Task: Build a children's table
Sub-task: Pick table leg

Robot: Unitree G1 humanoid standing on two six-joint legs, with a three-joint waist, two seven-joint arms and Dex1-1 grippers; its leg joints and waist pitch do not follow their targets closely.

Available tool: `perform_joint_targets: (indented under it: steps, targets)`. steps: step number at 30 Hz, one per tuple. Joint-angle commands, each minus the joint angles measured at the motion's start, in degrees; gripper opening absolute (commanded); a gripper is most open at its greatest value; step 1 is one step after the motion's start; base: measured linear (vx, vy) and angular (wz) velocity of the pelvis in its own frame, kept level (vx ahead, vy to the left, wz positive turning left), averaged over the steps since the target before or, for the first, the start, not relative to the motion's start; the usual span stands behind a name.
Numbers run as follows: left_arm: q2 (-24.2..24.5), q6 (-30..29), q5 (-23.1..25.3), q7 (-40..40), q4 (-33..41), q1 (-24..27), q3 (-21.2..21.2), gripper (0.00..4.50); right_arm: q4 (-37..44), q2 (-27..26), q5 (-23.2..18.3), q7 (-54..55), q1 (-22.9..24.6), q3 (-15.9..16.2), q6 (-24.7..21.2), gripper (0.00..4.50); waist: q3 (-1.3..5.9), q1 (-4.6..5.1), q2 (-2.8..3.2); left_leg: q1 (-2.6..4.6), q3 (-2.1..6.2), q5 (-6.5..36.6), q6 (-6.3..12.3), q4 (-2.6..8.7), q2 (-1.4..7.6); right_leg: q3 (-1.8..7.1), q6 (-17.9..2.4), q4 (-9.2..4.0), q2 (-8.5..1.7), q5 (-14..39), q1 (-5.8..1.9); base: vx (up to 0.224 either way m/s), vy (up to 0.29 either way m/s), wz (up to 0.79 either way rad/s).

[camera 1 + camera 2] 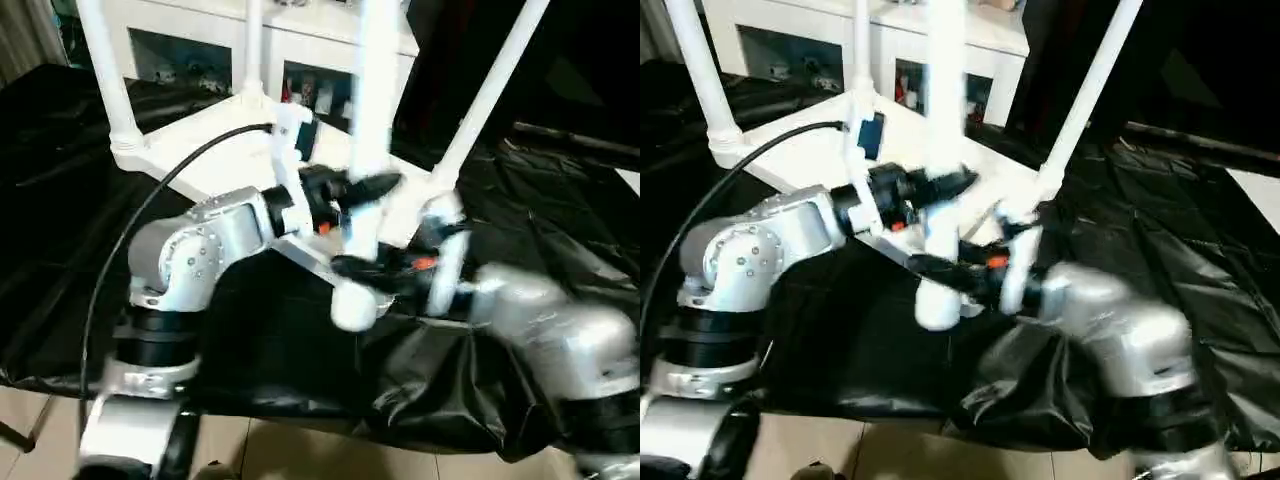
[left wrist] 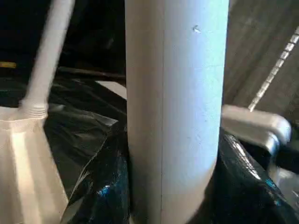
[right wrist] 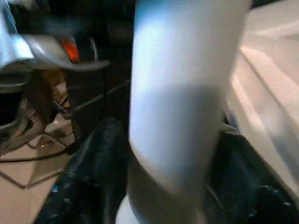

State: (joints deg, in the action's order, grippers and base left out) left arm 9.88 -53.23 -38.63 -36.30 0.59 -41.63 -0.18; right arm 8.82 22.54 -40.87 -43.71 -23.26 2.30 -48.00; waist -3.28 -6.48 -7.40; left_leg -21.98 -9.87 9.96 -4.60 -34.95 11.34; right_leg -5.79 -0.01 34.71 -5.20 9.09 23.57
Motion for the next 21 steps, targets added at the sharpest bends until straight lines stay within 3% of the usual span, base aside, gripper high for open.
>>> perform_joint_targets:
  steps: [1,7,12,21]
  targets:
    - [1.47,2.02,-1.05,-6.66,1.68,-2.11,-2.6,1.85,-1.75,4.32,-1.45,-5.73,-1.34,-1.32,-1.63,3.05,3.81,-0.11,0.39,0.86,0.64,12.03,-3.05,4.64,1.99,2.9,-3.02,-4.33,-3.53,19.2,-3.01,0.0,0.0,0.0]
    - [1.28,2.81,-2.21,-8.93,0.69,-2.88,-1.91,1.85,-1.95,8.8,-2.11,-12.18,-1.46,0.58,-2.32,3.05,3.81,-0.19,0.23,0.74,0.61,11.27,-2.75,4.46,2.11,2.91,-4.39,-4.19,-3.68,18.96,-3.15,0.0,0.0,0.0]
    - [0.76,2.5,-4.14,-10.77,2.48,-2.4,-1.83,1.85,-2.53,8.42,-1.59,-13.36,-1.83,1.25,-1.33,3.05,3.84,-0.19,-0.19,0.73,0.56,10.73,-2.72,4.37,2.17,2.84,-5.29,-4.13,-3.75,19.4,-3.06,0.0,0.0,0.0]
    - [1.6,2.17,-4.71,-13.13,3.22,-2.02,-3.23,1.85,-3.52,7.17,-1.0,-15.2,-2.95,2.51,0.13,3.05,3.83,-0.17,-0.04,0.82,0.59,10.77,-2.86,4.42,2.19,2.87,-5.48,-4.05,-3.63,18.88,-3.02,0.0,0.0,0.0]
